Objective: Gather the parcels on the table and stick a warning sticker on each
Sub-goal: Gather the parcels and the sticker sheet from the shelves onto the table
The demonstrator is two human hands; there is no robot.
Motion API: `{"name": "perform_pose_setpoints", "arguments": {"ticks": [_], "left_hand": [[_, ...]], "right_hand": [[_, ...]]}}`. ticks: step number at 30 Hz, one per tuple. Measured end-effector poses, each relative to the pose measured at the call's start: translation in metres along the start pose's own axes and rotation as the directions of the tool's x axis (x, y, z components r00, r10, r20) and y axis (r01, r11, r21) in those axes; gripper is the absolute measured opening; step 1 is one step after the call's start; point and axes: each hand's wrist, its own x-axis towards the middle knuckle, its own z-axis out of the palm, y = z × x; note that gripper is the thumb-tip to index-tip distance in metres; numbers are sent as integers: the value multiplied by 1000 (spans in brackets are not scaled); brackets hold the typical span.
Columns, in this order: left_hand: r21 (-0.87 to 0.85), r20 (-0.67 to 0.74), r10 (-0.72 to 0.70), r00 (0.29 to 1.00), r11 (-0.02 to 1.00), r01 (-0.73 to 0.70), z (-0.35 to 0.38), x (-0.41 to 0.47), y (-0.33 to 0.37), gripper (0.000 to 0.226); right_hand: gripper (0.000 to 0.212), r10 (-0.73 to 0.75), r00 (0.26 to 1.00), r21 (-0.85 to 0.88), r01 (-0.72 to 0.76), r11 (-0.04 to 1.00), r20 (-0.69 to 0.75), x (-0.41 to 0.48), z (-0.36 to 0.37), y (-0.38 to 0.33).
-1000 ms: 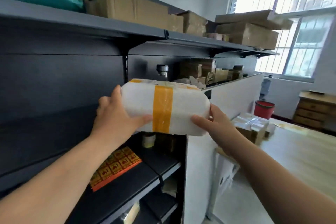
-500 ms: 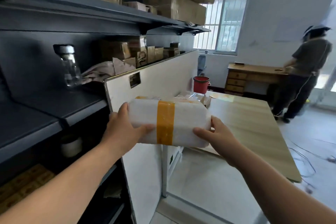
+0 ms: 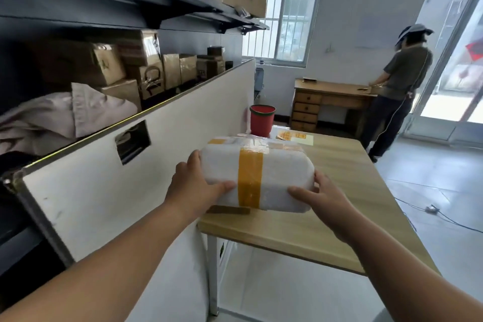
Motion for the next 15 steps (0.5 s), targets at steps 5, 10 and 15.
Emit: {"name": "perform_pose_setpoints", "arguments": {"ticks": [5, 10, 15], "left_hand": [[114, -47, 67, 997, 992, -61, 23, 81, 5, 92], [166, -68, 34, 997, 986, -22, 62, 170, 3, 94], [143, -92, -67, 994, 987, 79, 108, 246, -6, 96]], "right_hand": [[63, 42, 999, 26, -41, 999, -23, 74, 2, 15], [68, 39, 999, 20, -39, 999, -34, 167, 6, 40], [62, 14, 999, 31, -16, 999, 41, 263, 8, 69]]}}
